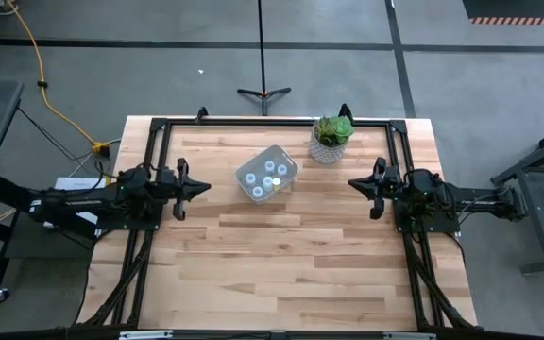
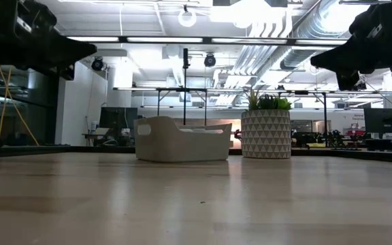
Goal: Pick and place pill bottles into a basket
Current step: Return to Home Position
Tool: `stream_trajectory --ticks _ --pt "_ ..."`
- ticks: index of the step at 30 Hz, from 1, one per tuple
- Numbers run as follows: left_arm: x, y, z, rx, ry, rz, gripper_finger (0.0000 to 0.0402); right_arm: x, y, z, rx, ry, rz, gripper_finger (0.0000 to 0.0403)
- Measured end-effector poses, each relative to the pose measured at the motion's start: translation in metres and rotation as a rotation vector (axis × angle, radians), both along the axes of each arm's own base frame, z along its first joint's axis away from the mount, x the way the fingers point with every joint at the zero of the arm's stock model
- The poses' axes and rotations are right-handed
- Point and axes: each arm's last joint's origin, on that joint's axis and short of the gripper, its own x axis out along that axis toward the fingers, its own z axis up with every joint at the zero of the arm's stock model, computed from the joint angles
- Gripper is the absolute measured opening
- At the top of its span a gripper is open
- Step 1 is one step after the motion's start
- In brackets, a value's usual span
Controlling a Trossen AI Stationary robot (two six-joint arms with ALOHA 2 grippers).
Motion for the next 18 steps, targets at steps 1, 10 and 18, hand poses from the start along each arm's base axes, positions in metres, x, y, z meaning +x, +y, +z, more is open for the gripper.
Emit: stream_trajectory --ticks 1,10,18 --pt "-0.0003 0.0 -0.0013 -0.013 -0.003 -0.001 0.0023 0.0 0.0001 0.0005 -0.002 -0.005 0.003 0.0001" --pt "-0.0007 -0.0004 -0.0042 -0.031 0.024 -0.012 0.0021 0.0003 0.0029 0.0062 -0.036 -0.055 0.102 0.0001" --pt "-0.0006 -0.0006 -0.0048 -0.03 0.031 -0.021 0.004 0.0003 0.0034 0.0063 -0.091 -0.048 0.117 0.0001"
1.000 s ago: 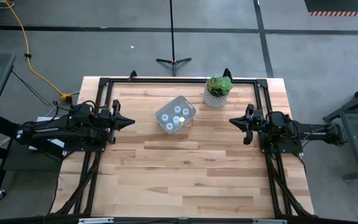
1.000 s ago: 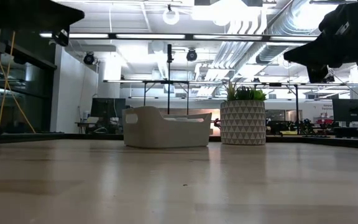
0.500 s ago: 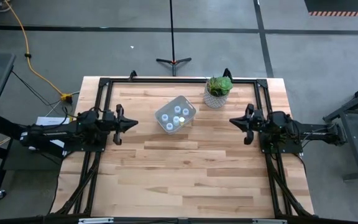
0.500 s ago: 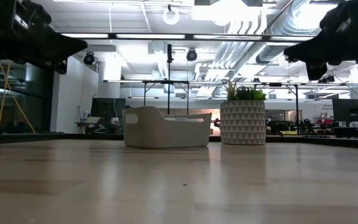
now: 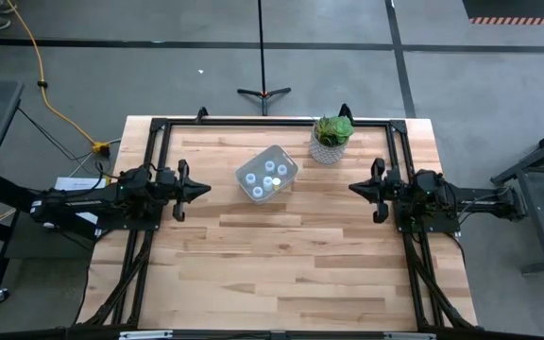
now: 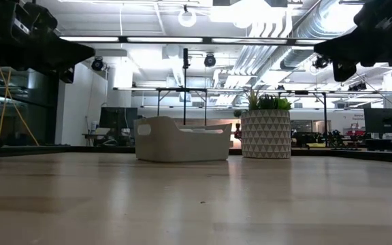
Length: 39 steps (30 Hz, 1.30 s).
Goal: Pick and place pill bottles into a basket
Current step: Return to Home Position
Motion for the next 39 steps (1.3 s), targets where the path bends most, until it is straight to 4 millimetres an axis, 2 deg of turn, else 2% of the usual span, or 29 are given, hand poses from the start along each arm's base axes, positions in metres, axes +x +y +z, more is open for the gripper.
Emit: stream_trajectory --ticks 4,8,14,19,24,26,33,39 --pt "-0.001 -0.002 0.005 -0.011 -0.05 -0.062 0.0022 0.0 0.001 0.002 0.012 -0.021 0.029 0.0001" --pt "-0.005 -0.004 0.007 -0.019 -0.078 -0.113 0.0021 0.0 0.001 0.003 0.008 -0.031 0.034 0.0001" --pt "-0.007 -0.002 0.008 -0.034 -0.097 -0.046 0.0047 0.0 0.001 0.003 0.011 -0.031 0.024 0.0001" --pt "-0.007 -0.002 0.007 -0.042 -0.094 -0.047 0.0022 0.0 0.001 0.004 0.034 -0.042 0.025 0.0001" --pt "-0.007 -0.002 0.007 -0.075 -0.098 -0.054 0.0022 0.0 0.001 0.003 0.035 -0.036 0.023 0.0004" --pt "-0.007 -0.002 0.007 -0.079 -0.096 -0.053 0.0036 0.0 0.001 0.002 0.039 -0.031 0.023 0.0006" --pt "-0.006 -0.002 0.002 -0.12 -0.046 -0.051 0.0138 0.0 0.001 0.001 0.04 -0.014 0.023 0.0003" --pt "-0.006 -0.002 -0.004 -0.131 0.017 -0.038 0.0177 0.0 0.001 0.0 0.039 -0.008 0.023 0.0002"
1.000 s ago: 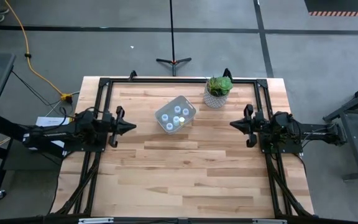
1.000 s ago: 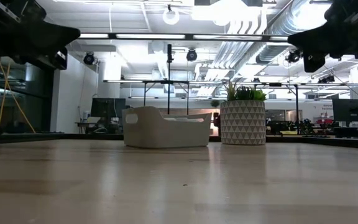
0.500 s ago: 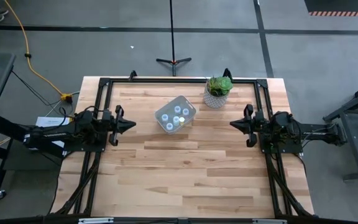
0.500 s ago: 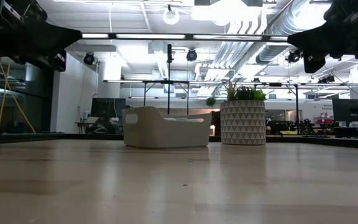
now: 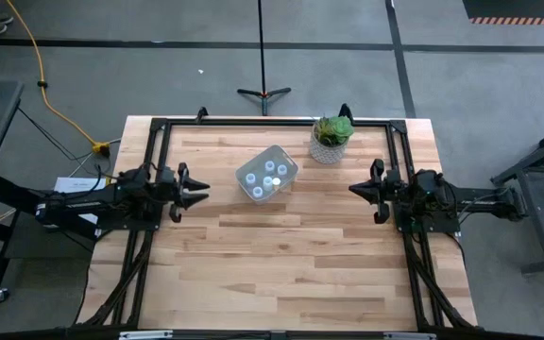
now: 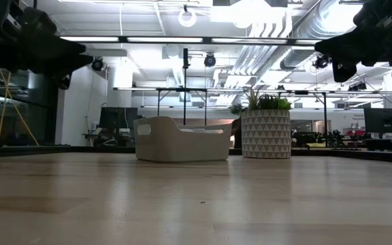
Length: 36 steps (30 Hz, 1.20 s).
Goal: Pick and place pill bottles into a basket
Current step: Return to Home Position
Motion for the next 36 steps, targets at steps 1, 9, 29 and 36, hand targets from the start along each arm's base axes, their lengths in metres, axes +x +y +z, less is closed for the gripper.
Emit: stream_trajectory --ticks 1,9,29,36 --pt "0.0 0.0 -0.0008 -0.001 0.008 0.0 0.0181 0.0 0.0 0.0 -0.001 0.0 0.0 0.0003" --pt "0.0 0.0001 -0.0012 -0.002 0.012 0.003 0.0186 0.0 0.0 -0.0001 -0.002 0.001 0.0 0.0001" --pt "0.0 0.0001 -0.0013 -0.002 0.013 0.004 0.0184 0.0 0.0 -0.0002 -0.002 0.003 0.0 0.0002" --pt "0.0001 0.0001 -0.0013 -0.002 0.013 0.004 0.0184 0.0 0.0 -0.0002 -0.002 0.003 0.0 0.0002"
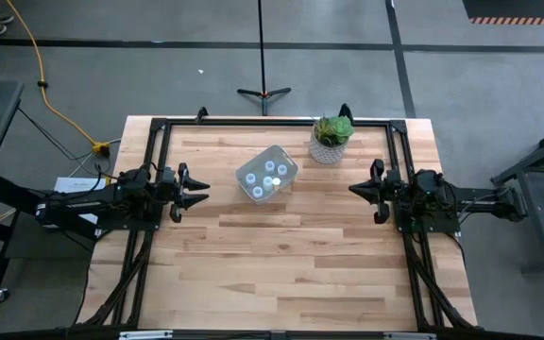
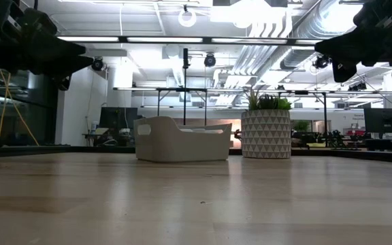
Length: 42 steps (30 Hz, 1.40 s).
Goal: Pick and place pill bottles into a basket
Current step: Return to Home Position
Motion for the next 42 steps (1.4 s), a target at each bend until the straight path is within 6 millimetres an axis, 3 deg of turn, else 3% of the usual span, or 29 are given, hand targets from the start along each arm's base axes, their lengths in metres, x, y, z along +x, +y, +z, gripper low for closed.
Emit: stream_trajectory --ticks 42 --pt "0.0 0.0 -0.0001 0.0 0.0 0.0 0.0184 0.0 0.0 -0.0002 0.0 0.001 0.0 0.0007"
